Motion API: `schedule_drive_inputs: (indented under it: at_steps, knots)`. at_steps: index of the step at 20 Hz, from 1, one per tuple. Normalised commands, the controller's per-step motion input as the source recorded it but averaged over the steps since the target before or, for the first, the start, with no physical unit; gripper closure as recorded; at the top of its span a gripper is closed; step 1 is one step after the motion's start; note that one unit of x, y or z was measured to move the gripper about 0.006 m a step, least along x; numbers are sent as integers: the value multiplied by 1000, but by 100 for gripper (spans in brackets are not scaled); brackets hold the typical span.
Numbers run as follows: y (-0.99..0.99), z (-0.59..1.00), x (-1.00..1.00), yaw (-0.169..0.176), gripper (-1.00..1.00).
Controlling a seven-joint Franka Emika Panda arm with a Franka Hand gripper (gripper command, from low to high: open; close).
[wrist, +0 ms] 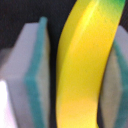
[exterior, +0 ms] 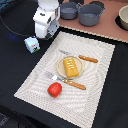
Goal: Interact with the objects in diverse but meaningful ways.
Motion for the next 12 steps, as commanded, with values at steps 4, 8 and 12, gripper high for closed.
schedule_drive_inputs:
  at_steps: [4, 8, 12]
  knots:
    - [-6, 704, -111, 63, 100]
    - [-277, 951, 317, 51, 100]
    - [-512, 411, 766, 16, 100]
